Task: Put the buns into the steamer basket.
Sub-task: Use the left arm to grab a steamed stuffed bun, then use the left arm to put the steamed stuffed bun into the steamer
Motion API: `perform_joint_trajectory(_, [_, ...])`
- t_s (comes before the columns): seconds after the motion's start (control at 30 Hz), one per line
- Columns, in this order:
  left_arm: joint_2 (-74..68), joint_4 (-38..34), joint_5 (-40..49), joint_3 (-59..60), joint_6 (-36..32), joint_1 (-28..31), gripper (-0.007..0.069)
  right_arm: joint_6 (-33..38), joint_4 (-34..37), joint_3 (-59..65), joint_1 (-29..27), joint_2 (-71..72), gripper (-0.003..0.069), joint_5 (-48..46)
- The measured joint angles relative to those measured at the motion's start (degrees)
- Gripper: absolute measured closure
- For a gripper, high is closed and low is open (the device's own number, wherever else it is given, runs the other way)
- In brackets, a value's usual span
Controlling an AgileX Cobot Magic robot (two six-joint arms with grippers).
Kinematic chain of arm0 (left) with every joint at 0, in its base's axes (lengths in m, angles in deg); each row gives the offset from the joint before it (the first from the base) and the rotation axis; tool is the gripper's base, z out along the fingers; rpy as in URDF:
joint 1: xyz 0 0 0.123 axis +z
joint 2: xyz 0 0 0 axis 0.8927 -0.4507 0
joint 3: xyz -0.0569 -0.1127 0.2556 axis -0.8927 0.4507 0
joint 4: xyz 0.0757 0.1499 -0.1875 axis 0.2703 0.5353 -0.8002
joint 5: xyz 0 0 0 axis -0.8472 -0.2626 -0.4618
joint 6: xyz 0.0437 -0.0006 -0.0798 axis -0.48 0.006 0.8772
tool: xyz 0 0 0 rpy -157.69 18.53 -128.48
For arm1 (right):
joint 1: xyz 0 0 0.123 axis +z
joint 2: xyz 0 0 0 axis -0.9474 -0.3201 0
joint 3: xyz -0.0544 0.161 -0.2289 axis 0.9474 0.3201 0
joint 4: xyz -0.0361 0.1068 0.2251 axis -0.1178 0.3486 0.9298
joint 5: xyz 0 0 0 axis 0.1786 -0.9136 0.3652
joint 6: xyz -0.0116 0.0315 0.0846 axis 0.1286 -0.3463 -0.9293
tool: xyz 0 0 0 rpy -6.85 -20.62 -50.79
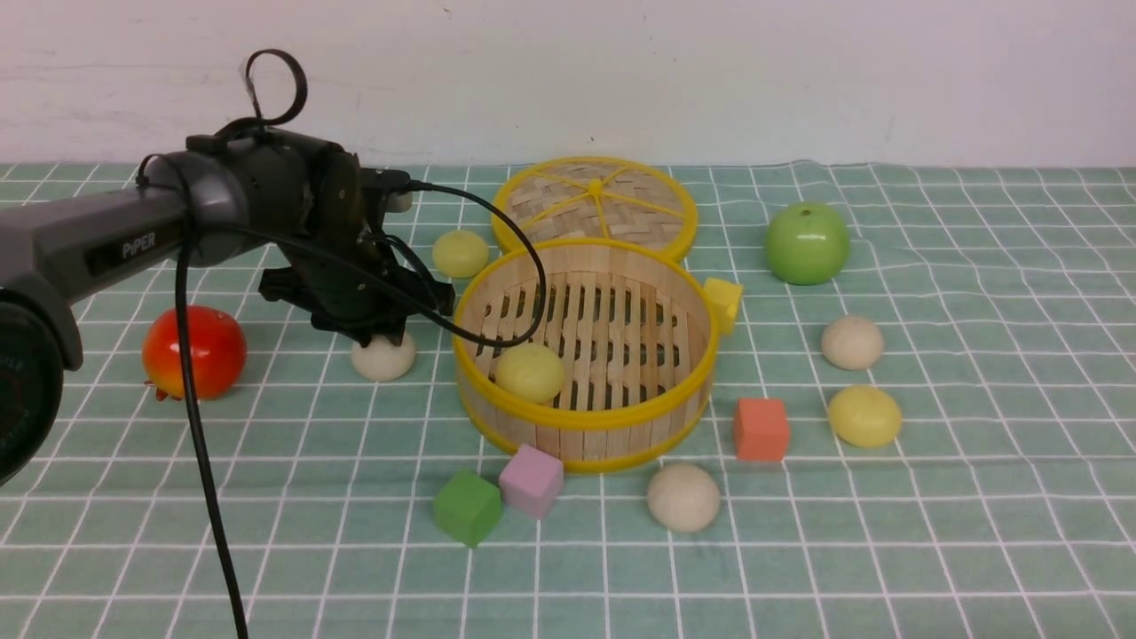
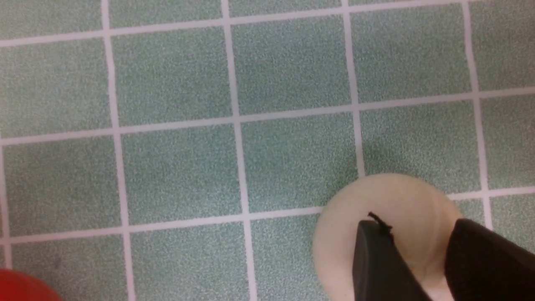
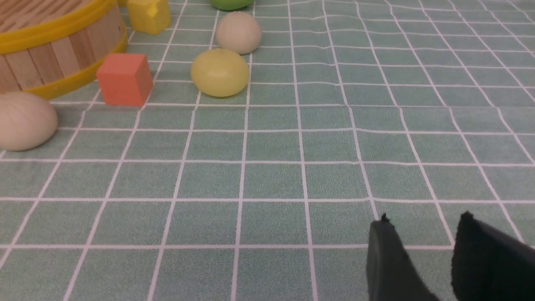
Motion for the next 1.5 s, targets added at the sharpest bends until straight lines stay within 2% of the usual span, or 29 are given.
perform_joint_trajectory(0.77, [0.00,0.05,-0.05,0.00,0.00,0.00,0.0393,0.00,0.00,0.00,0.00,0.00,0.0419,0.00])
perform_joint_trajectory(0.93, [0.00,0.05,0.00,0.00,0.00,0.00,0.0494,0.00,0.00,0.00,0.00,0.00,0.0419,0.00])
perform_joint_trajectory(1.03, [0.00,0.00,0.42,-0.06,0.00,0.00,0.0597,0.00,0.00,0.00,0.00,0.00,0.0419,0.00])
perform_joint_trajectory(1.13, [0.18,-0.11,2.14,-0.80,0.00,0.00,0.0638,0.00,0.00,0.00,0.00,0.00,0.0419,0.00])
perform_joint_trajectory(1.3, [2.73,-1.68,7.33,-4.57,-0.26,-0.06,0.0638,0.00,0.00,0.00,0.00,0.00,0.0419,0.00])
perform_joint_trajectory(1.5, [5.76,-9.36,9.70,-10.04,-5.89,-3.22,0.0638,0.00,0.00,0.00,0.00,0.00,0.0419,0.00])
